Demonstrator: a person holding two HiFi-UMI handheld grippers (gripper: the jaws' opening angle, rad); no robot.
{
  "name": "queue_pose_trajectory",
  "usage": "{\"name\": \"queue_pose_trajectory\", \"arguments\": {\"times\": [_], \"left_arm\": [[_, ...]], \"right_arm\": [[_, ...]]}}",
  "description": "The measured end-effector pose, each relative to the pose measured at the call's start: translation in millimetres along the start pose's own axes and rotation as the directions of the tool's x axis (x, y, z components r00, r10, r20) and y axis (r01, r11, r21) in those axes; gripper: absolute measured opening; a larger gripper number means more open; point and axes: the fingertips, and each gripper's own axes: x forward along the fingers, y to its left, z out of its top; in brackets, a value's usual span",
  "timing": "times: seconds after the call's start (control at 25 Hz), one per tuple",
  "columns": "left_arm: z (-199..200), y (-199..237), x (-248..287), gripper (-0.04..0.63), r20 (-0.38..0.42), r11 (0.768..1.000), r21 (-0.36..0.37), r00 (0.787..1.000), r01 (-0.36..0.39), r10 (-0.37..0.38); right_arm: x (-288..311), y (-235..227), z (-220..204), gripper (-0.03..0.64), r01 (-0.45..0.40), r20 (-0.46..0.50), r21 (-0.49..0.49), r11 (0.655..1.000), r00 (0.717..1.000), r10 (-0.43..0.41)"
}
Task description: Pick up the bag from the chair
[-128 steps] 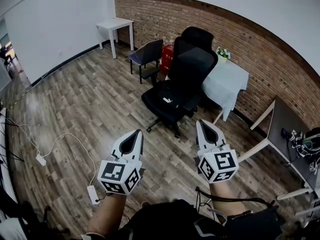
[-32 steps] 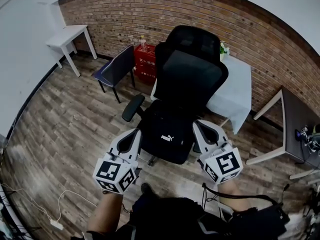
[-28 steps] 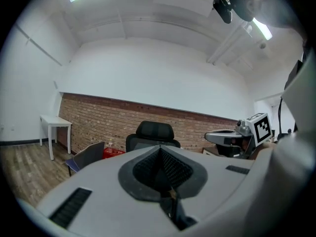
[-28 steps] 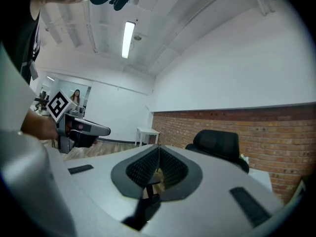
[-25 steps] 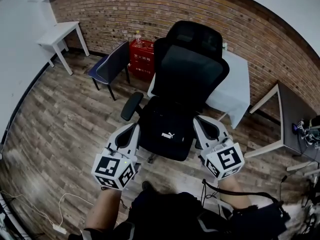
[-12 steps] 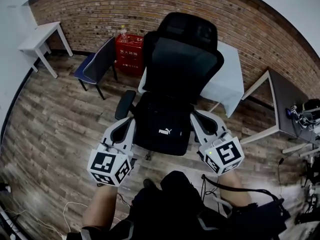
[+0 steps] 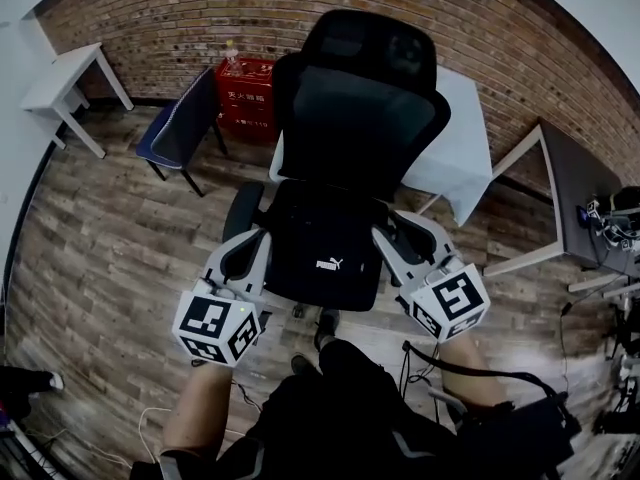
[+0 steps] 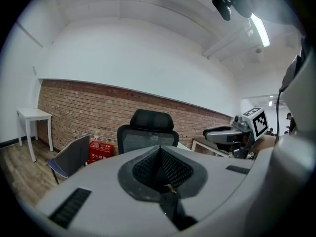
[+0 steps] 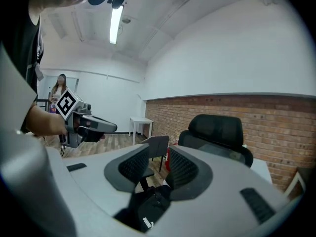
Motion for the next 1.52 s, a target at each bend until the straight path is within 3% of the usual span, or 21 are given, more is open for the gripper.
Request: {"name": "queue_pose_trajectory", "arguments": {"times": [0.56, 0.92, 1.04, 1.24, 1.52], "left_arm": [[-9.1, 18.6, 108.9, 0.011, -0.108, 0.997, 0.031, 0.992, 0.074, -0.071], [-41.2, 22.5, 165.5, 0.024, -0.245, 0.991, 0.064, 0.964, 0.119, -0.100], [-65.0, 29.8, 181.6, 0.137, -0.321, 0.987, 0.057, 0.939, 0.152, -0.126], [-107.3, 48.1, 207.5, 0.179, -0.414, 0.973, 0.088, 0.896, 0.214, -0.160], [-185.1, 72.5, 238.7, 0.256, -0.586, 0.927, 0.098, 0.774, 0.362, -0.240]], "right_arm": [[52.4, -70.7, -40.6, 0.252, -0.103, -0.085, 0.025, 0.994, 0.991, 0.104], [80.6, -101.6, -85.1, 0.312, -0.190, -0.154, 0.052, 0.980, 0.968, 0.196], [95.7, -105.4, -106.7, 0.341, -0.222, -0.216, 0.064, 0.973, 0.949, 0.230], [124.0, -109.7, -151.2, 0.374, -0.264, -0.310, 0.089, 0.960, 0.909, 0.279], [158.1, -104.5, -227.8, 0.393, -0.291, -0.472, 0.142, 0.946, 0.820, 0.324]]}}
